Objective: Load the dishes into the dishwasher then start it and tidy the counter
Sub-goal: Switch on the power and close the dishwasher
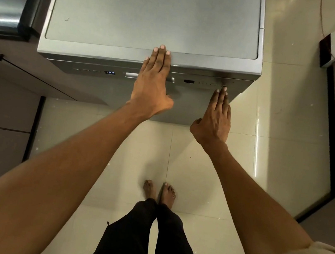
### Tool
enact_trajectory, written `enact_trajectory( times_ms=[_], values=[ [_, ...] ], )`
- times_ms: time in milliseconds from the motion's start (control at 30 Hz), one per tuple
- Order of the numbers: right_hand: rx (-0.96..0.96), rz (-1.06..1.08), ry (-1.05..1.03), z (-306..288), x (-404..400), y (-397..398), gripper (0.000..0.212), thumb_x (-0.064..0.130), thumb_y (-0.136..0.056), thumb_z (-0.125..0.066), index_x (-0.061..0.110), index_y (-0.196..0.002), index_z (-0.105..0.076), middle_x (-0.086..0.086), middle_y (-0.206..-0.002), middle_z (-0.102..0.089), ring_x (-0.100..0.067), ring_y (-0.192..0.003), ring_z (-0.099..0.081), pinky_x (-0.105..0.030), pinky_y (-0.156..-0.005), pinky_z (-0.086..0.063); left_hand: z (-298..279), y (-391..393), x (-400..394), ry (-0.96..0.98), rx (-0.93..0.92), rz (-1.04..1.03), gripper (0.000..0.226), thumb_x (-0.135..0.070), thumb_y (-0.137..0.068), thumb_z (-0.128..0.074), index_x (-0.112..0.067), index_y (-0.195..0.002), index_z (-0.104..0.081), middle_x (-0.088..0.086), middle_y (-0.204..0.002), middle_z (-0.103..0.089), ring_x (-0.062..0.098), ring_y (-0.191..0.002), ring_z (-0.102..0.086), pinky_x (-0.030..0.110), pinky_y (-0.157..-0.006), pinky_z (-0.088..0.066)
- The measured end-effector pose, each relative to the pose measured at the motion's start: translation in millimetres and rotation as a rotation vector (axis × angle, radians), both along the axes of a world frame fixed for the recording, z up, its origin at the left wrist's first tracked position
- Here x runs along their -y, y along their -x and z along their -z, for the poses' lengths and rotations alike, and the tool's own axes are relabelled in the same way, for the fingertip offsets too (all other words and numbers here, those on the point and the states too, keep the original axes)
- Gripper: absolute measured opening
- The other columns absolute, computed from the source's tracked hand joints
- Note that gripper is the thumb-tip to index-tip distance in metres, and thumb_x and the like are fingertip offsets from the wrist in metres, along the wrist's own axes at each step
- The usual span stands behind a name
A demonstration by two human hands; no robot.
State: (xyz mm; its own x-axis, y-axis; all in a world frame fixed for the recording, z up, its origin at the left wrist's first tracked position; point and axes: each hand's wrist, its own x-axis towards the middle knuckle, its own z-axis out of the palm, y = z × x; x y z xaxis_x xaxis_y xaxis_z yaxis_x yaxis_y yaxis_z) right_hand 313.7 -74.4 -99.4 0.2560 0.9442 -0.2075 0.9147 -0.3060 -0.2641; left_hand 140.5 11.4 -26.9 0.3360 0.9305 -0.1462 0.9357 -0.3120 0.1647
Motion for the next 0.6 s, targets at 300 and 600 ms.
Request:
enact_trajectory(
  times_ms=[300,600],
  values=[
    [-0.036,-0.13,-0.358,-30.8,-1.6,41.3,0.075,0.005,-0.074,-0.062,-0.001,-0.147,-0.044,-0.021,-0.158,-0.036,-0.034,-0.148,-0.033,-0.042,-0.124,-0.021,-11.9,11.4,-7.9,0.109,0.054,0.046,0.109,-0.022,-0.078,-0.068,-0.012,-0.159,0.005,0.006,-0.166,0.012,0.02,-0.153,0.012,0.035,-0.125,0.0],
    [-0.121,-0.2,-0.319,-75.9,-46.9,107.3,0.079,0.017,-0.08,-0.059,0.003,-0.154,-0.035,-0.017,-0.164,-0.025,-0.03,-0.153,-0.02,-0.04,-0.126,-0.018,-18.9,129.8,-12.3,0.092,0.24,0.074,0.094,0.001,-0.075,-0.058,-0.008,-0.158,-0.017,0.008,-0.167,-0.005,0.023,-0.154,-0.002,0.031,-0.123,-0.01]
  ],
)
